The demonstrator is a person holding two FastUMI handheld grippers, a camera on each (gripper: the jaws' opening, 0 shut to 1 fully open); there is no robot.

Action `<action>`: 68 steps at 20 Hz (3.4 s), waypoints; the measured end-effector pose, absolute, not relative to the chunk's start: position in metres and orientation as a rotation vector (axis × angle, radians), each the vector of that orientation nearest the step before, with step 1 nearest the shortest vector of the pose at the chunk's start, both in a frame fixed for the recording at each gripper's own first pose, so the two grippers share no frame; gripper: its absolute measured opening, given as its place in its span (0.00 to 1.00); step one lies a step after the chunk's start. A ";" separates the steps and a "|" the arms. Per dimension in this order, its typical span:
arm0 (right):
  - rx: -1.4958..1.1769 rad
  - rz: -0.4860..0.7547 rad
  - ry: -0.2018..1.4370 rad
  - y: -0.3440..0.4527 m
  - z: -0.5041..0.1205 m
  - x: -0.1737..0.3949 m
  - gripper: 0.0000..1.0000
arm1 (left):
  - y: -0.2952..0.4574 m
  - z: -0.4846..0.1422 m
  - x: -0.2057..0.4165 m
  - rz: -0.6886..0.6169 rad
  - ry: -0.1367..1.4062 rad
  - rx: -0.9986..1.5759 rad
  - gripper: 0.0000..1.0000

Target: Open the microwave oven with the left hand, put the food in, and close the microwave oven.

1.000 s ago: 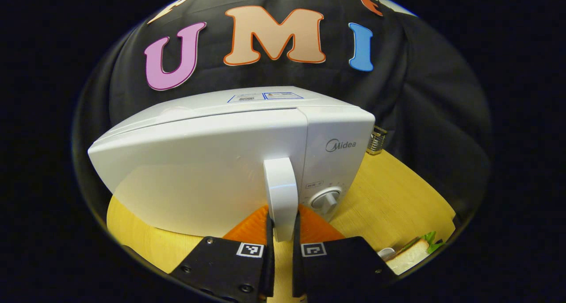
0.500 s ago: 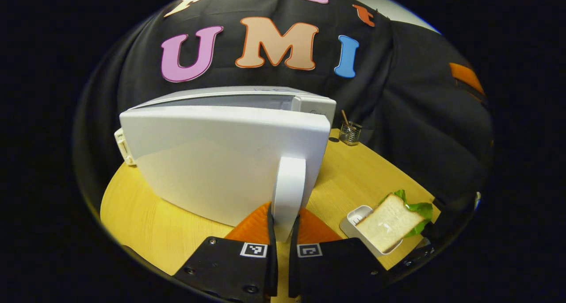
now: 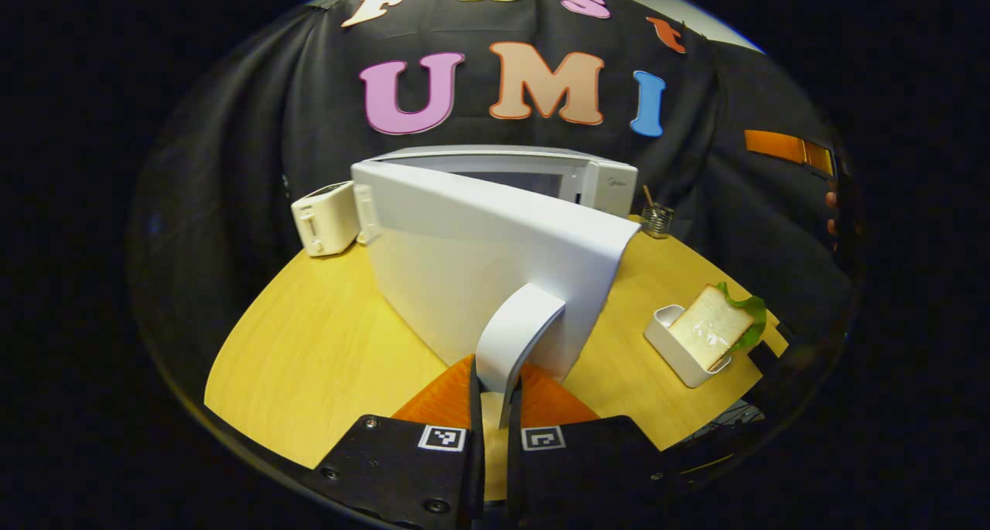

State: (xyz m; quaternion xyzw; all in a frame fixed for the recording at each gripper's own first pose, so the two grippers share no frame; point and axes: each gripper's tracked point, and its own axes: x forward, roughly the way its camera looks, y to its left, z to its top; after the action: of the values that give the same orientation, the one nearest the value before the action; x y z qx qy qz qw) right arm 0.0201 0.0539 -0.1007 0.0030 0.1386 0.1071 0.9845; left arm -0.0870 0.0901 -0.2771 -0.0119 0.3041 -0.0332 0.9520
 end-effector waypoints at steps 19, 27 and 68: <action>0.007 0.205 0.493 0.040 -0.194 0.016 0.94 | 0.202 -0.272 -0.136 0.163 0.710 -0.145 1.00; 0.095 0.156 0.820 0.019 -0.316 -0.047 0.95 | 0.217 -0.202 -0.165 0.175 0.619 -0.145 1.00; 0.622 0.135 1.003 0.067 -0.282 -0.040 0.27 | 0.161 -0.094 -0.096 0.031 0.251 -0.197 0.96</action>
State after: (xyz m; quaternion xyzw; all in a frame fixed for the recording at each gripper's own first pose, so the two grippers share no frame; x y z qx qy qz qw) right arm -0.0398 0.0667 -0.2820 0.2929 0.4727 0.0634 0.8287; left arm -0.0956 0.1609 -0.0945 -0.0979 0.1251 0.0154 0.9872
